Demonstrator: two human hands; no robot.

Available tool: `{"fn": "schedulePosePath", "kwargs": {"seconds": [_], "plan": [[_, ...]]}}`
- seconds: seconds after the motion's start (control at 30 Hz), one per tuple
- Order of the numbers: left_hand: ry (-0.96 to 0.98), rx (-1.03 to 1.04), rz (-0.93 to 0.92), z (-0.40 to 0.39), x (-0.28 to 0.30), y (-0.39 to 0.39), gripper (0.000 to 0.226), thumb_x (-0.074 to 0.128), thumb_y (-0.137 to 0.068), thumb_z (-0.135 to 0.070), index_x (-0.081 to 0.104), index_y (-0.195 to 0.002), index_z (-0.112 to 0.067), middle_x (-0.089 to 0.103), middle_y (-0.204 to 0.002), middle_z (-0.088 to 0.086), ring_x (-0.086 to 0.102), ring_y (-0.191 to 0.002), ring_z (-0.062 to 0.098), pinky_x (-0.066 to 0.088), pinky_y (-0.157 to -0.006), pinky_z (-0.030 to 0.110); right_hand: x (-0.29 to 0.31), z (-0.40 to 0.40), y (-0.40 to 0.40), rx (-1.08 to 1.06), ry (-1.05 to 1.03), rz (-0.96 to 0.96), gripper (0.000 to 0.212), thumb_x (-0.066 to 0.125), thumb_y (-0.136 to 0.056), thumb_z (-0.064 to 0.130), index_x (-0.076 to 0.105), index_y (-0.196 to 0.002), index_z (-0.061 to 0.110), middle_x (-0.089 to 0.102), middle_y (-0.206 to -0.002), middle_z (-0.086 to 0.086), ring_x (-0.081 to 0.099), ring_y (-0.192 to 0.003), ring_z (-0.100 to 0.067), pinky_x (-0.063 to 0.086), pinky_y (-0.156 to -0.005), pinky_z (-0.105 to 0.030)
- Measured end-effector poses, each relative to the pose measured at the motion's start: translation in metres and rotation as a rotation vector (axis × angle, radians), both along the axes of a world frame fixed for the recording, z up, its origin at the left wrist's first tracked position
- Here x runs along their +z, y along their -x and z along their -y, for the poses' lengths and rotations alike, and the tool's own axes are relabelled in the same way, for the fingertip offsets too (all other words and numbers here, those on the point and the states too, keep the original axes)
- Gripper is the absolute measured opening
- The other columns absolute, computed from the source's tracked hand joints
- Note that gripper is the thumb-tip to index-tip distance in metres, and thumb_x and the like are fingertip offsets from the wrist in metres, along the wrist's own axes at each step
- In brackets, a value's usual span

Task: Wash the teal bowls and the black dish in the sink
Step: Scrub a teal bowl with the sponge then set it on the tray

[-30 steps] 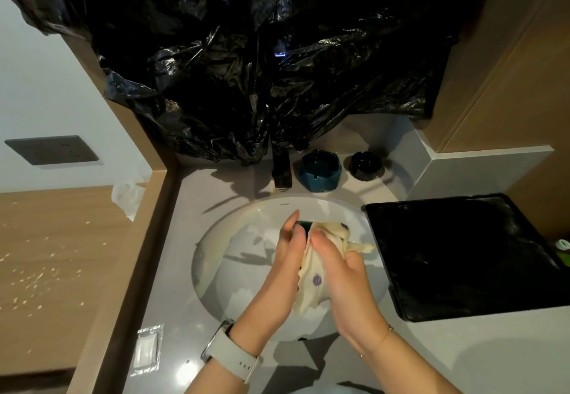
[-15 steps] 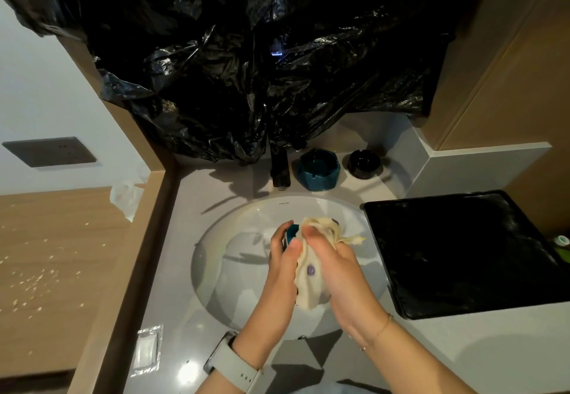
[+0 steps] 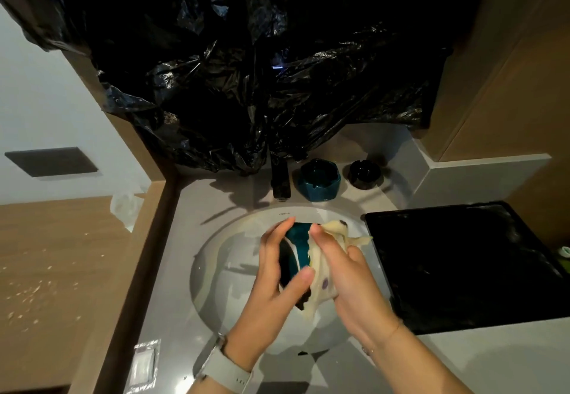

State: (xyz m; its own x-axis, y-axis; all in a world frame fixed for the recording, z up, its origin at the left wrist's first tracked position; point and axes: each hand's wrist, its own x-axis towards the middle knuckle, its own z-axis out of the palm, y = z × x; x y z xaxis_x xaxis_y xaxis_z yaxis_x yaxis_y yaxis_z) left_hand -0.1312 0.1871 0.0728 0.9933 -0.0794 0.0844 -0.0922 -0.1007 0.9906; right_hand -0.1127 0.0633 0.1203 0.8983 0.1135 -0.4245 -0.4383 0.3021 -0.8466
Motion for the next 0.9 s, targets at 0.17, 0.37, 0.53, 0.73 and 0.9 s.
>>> {"fn": "schedulePosePath", "kwargs": {"seconds": [0.17, 0.37, 0.53, 0.73, 0.9], "plan": [[0.502, -0.03, -0.59, 0.004, 0.024, -0.009, 0.064, 0.033, -0.086, -0.072, 0.066, -0.121, -0.031, 0.072, -0.12, 0.005, 0.07, -0.105, 0.024, 0.056, -0.065, 0.03, 0.0, -0.008, 0.02, -0.018, 0.141, 0.135, 0.027, 0.065, -0.086, 0.028, 0.07, -0.06, 0.022, 0.065, -0.057, 0.002, 0.062, -0.054, -0.009, 0.046, -0.046, -0.021], [0.379, -0.056, -0.396, -0.016, 0.006, -0.013, 0.047, 0.024, -0.109, -0.032, 0.07, -0.106, -0.021, 0.072, -0.092, -0.002, 0.066, -0.111, 0.025, 0.049, -0.077, 0.017, 0.002, -0.011, 0.019, 0.071, 0.118, 0.086, 0.012, 0.071, -0.082, 0.031, 0.065, -0.089, 0.022, 0.073, -0.072, 0.006, 0.07, -0.07, -0.008, 0.053, -0.056, -0.025], [0.158, 0.102, -0.245, -0.013, -0.02, -0.022, 0.056, 0.062, -0.075, -0.052, 0.048, -0.12, -0.021, 0.057, -0.101, -0.009, 0.061, -0.112, 0.019, 0.044, -0.078, 0.005, 0.0, -0.003, 0.009, 0.064, 0.035, -0.024, 0.031, 0.073, -0.075, 0.041, 0.064, -0.096, 0.02, 0.076, -0.087, -0.003, 0.073, -0.084, -0.017, 0.059, -0.078, -0.036], [0.48, -0.093, -0.645, 0.004, 0.014, -0.01, 0.034, 0.043, -0.089, -0.067, 0.072, -0.099, -0.055, 0.075, -0.106, -0.013, 0.072, -0.098, 0.012, 0.054, -0.088, 0.044, -0.017, -0.01, 0.013, -0.001, 0.246, 0.113, 0.03, 0.057, -0.092, 0.038, 0.067, -0.071, 0.02, 0.067, -0.069, -0.008, 0.065, -0.068, -0.021, 0.051, -0.059, -0.03], [0.552, 0.051, -0.712, 0.01, 0.017, -0.015, 0.053, 0.048, -0.091, -0.062, 0.06, -0.127, -0.025, 0.074, -0.115, 0.004, 0.071, -0.104, 0.022, 0.055, -0.084, 0.039, -0.019, -0.007, 0.01, 0.053, 0.386, 0.295, 0.022, 0.048, -0.097, 0.034, 0.063, -0.085, 0.024, 0.071, -0.073, 0.001, 0.068, -0.07, -0.009, 0.055, -0.06, -0.026]]}}
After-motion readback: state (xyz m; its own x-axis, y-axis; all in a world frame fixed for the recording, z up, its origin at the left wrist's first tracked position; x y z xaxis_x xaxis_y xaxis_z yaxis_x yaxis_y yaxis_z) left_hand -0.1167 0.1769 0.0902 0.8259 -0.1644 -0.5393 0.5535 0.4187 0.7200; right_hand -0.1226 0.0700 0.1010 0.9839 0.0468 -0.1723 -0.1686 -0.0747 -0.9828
